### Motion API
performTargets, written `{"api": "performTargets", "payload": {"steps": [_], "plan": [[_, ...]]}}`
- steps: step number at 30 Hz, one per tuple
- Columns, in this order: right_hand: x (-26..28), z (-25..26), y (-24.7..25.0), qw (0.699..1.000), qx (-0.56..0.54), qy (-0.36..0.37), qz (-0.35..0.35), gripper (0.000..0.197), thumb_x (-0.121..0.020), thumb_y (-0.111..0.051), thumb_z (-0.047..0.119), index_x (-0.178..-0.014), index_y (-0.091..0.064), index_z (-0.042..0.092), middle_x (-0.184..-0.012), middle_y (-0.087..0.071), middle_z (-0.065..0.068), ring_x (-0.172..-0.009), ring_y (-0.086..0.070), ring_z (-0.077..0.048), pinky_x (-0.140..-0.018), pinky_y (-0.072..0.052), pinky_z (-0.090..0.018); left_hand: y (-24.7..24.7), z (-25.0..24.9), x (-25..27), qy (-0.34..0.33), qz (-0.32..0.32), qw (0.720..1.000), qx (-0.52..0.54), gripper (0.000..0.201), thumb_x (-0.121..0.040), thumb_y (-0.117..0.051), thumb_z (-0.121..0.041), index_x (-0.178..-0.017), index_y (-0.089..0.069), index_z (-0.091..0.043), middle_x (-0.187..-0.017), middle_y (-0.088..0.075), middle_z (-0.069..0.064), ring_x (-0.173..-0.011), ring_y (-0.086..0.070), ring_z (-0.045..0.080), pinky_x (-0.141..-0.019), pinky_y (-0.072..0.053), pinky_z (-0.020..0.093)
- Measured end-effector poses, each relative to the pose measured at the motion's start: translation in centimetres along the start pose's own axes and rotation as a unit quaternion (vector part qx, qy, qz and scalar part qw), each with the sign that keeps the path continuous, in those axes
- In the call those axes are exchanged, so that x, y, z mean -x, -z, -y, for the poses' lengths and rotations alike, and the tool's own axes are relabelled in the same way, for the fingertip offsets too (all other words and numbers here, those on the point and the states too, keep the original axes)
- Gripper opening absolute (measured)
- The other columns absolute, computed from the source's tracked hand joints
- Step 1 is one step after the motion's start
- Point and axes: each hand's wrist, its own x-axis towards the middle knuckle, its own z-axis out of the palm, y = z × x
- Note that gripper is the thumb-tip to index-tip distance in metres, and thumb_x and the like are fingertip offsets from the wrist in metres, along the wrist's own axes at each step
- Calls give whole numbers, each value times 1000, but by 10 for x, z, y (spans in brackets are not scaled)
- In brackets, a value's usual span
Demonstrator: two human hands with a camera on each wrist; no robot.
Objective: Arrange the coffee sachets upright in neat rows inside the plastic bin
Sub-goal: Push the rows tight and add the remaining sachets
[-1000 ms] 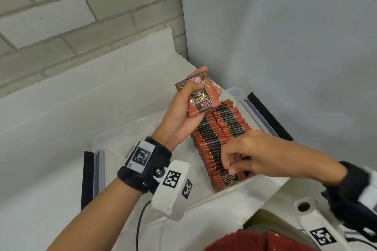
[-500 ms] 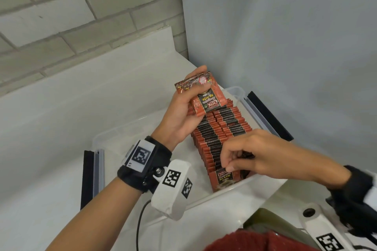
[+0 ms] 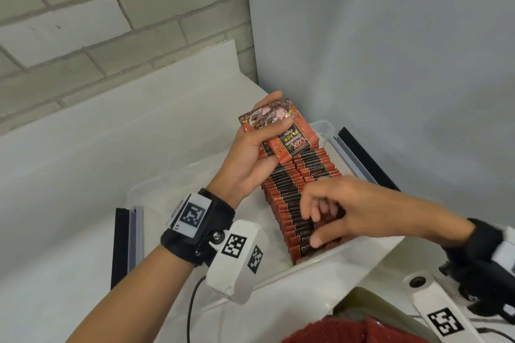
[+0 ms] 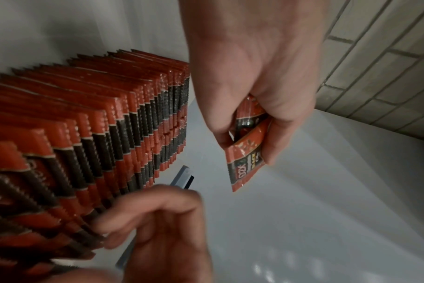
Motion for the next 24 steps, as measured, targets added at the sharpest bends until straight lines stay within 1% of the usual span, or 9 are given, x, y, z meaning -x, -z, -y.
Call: {"api": "performTargets", "payload": {"steps": [3, 5, 6, 8, 11, 13, 16, 20, 24], "plan": [[-2, 1, 10, 980, -124, -32, -153, 43, -64, -77, 47, -95, -59, 24, -79, -67, 7, -69, -58, 2, -66, -45, -14, 0, 1, 0, 0, 7, 1000, 8, 43, -75, -62, 1, -112, -63, -21, -104, -66, 6, -98, -64, 24, -91, -52, 42], [-6, -2, 14, 951, -193, -53, -233, 52, -59, -74, 52, -98, -59, 22, -80, -71, 3, -75, -64, -6, -71, -49, -19, 0, 2, 0, 2, 18, 1000, 12, 44, -77, -62, 2, -114, -61, -20, -108, -64, 9, -101, -63, 26, -91, -52, 43], [-8, -3, 15, 941, -221, -60, -250, 54, -58, -74, 52, -100, -60, 21, -83, -72, 3, -79, -67, -9, -74, -51, -22, -1, 2, 0, 3, 22, 1000, 12, 45, -77, -61, 3, -116, -60, -19, -109, -64, 9, -102, -63, 26, -93, -51, 44], [-12, -2, 14, 924, -275, -60, -261, 44, -64, -75, 43, -99, -64, 18, -85, -73, 5, -80, -68, -8, -68, -50, -18, -2, 3, 1, 5, 28, 1000, 12, 48, -76, -60, 3, -119, -58, -18, -109, -64, 9, -103, -63, 26, -93, -51, 45], [-15, 0, 14, 896, -335, -55, -285, 17, -76, -74, 23, -87, -68, 12, -80, -72, 4, -72, -67, -4, -62, -48, -12, -3, 3, 1, 7, 34, 999, 10, 51, -75, -60, 5, -121, -57, -17, -108, -64, 9, -102, -64, 25, -89, -54, 40], [-16, -1, 18, 883, -349, -57, -308, 7, -82, -71, 16, -84, -65, 12, -80, -73, 2, -74, -66, -6, -68, -51, -18, -1, 3, 0, 12, 33, 999, 8, 50, -75, -60, 5, -119, -57, -17, -111, -63, 12, -104, -63, 26, -90, -54, 39], [-15, 0, 27, 864, -371, -52, -335, 4, -90, -62, 14, -90, -58, 13, -85, -74, -7, -79, -66, -13, -77, -54, -25, -2, 4, 0, 36, 36, 999, -17, 44, -77, -61, 3, -117, -59, -16, -113, -65, 13, -103, -65, 27, -89, -54, 38], [-13, 4, 36, 881, -312, -29, -353, 2, -92, -59, 19, -94, -58, 18, -76, -72, 0, -70, -62, -5, -73, -51, -25, -1, 7, 0, 76, 45, 994, -66, 43, -80, -62, 3, -122, -56, -6, -112, -67, 14, -101, -66, 25, -82, -56, 34], [-14, 7, 38, 898, -243, -15, -366, 9, -91, -60, 25, -98, -65, 22, -89, -74, -4, -81, -65, -11, -69, -51, -21, 1, 10, 0, 104, 62, 988, -96, 42, -79, -65, 4, -119, -56, -6, -116, -62, 18, -107, -62, 30, -90, -53, 39]]}}
